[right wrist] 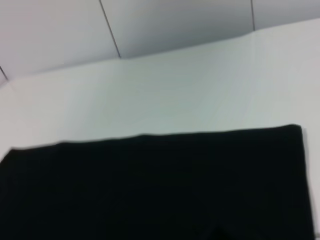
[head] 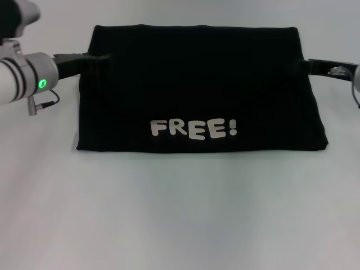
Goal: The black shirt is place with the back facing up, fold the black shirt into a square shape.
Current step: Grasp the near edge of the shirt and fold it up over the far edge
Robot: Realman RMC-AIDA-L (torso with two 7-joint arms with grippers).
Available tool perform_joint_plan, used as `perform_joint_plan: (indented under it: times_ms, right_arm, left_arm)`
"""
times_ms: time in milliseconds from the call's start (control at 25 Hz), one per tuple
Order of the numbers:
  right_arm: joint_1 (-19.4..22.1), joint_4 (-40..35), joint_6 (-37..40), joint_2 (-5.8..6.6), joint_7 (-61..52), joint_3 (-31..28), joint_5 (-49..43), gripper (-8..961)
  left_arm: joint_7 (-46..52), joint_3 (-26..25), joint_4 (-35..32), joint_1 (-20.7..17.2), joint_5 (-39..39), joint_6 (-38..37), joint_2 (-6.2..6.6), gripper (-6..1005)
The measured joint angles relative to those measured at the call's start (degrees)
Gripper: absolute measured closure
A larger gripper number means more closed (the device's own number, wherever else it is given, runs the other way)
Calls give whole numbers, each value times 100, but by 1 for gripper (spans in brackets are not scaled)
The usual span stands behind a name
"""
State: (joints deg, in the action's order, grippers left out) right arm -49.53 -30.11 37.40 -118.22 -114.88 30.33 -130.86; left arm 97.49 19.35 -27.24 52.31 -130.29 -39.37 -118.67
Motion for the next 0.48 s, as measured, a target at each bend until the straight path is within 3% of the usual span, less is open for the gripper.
perform_joint_plan:
  times_ms: [160,280,480]
  right_arm:
    - [290,-321,541,13,-1,0,368,584]
    - [430,-356,1289,201,-6,0,549,527]
    - [512,-340,2490,527,-90,-36,622,289]
  left_arm:
    - [381,3,-749,-449,373,-1383,-136,531]
    - [405,3,-1192,-921,733,-2140,-229,398]
    - [544,8,-1327,-1446,671,-2550,-235,192]
